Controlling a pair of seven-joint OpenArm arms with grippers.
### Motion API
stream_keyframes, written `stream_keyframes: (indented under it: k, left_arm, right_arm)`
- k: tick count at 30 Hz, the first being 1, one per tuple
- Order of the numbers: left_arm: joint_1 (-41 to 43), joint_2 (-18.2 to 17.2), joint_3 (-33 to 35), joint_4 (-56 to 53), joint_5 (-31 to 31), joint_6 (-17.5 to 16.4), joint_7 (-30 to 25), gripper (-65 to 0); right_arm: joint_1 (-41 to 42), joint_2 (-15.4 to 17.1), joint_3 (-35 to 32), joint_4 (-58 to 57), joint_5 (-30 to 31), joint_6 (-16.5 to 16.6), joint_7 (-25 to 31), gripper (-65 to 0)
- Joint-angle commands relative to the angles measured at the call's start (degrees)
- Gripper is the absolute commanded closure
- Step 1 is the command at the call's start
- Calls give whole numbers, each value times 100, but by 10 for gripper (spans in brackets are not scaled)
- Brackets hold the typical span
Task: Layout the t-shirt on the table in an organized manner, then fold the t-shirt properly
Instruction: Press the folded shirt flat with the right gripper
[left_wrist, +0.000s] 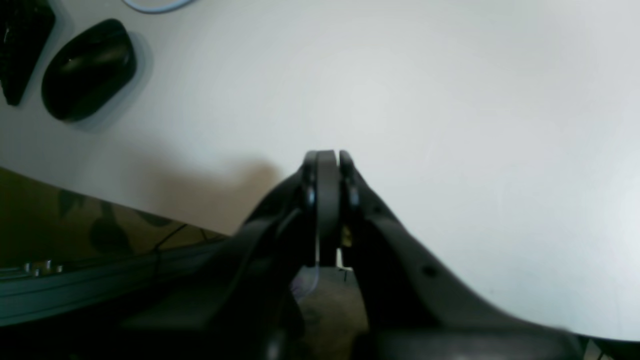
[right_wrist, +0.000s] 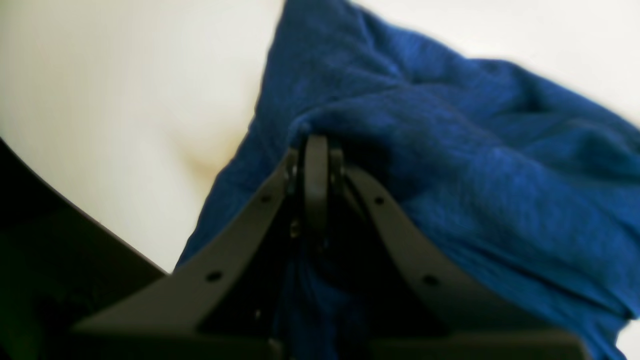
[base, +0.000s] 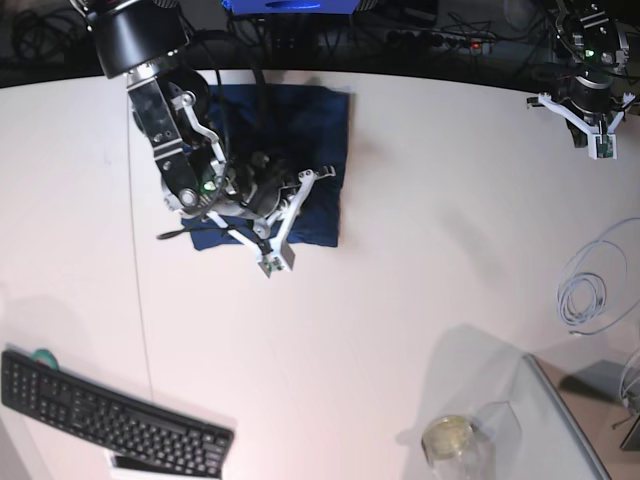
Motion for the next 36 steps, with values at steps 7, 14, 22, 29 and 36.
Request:
stream_keyframes:
  k: [7,14,22,29,36]
  left_arm:
    - [20,-72,-33,76,-32,34,-108,0]
    - [2,-72,-42,68,-32,34,-108,0]
    - [-33,-72,-7,76,-32,34,-108,0]
    - [-42,-72,-7,76,-32,34,-108,0]
    - [-6,-72,-7,68,-32,34,-108,0]
  right_arm:
    - [841,-466,-957,-484,100,33,602,0]
    - [701,413,-1142,1151,100,-160,-49,0]
    - [-776,1126,45,2699,108,-626,-814,-419]
    - [-1022,1134,98,2391,100,-626,-647,-374]
    - [-1119,1310,89,2250,100,-626,-620,-372]
